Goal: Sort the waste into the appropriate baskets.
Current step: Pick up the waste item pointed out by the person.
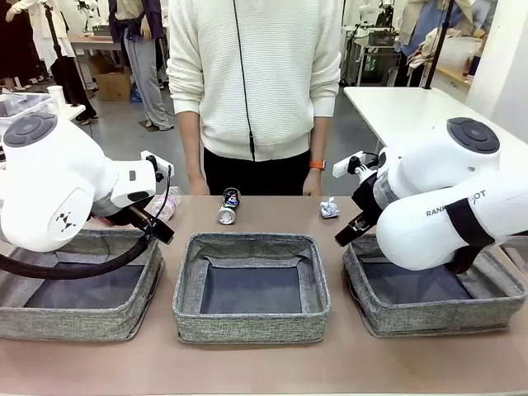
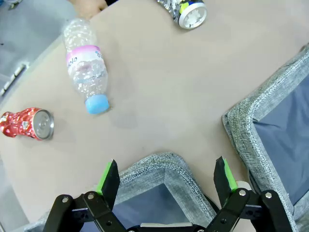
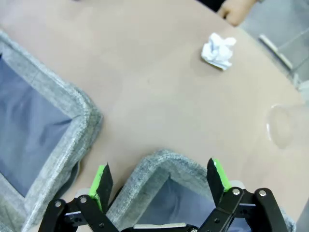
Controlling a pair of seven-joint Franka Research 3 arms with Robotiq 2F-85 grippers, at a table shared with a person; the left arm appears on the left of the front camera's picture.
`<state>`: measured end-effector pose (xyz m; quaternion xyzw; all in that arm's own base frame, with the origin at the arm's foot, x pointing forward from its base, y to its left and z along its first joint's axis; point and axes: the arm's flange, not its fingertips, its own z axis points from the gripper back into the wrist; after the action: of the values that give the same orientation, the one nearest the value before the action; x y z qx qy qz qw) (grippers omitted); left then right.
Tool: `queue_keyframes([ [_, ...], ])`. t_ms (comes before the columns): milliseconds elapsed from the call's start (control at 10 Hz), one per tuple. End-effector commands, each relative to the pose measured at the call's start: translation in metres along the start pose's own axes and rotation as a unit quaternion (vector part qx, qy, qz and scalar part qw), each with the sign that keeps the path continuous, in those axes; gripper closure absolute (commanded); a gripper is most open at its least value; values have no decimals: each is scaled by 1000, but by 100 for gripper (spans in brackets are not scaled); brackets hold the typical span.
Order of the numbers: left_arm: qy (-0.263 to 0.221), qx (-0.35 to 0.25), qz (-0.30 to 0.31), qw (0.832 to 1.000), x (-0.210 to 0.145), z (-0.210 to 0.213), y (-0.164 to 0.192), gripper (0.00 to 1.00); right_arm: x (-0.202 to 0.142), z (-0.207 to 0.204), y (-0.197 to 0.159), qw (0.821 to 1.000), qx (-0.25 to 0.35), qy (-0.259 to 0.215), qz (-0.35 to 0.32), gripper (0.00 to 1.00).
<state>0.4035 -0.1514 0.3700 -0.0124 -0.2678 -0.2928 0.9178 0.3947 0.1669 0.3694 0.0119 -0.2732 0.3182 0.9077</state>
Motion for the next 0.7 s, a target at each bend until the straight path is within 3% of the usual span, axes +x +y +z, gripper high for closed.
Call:
queue_keyframes([
  [0, 0, 0, 0, 1000, 0, 0, 0, 0, 0, 0, 0, 1000, 0, 0, 0, 0],
  [600, 0, 0, 0, 1000, 0, 0, 0, 0, 0, 0, 0, 1000, 0, 0, 0, 0],
])
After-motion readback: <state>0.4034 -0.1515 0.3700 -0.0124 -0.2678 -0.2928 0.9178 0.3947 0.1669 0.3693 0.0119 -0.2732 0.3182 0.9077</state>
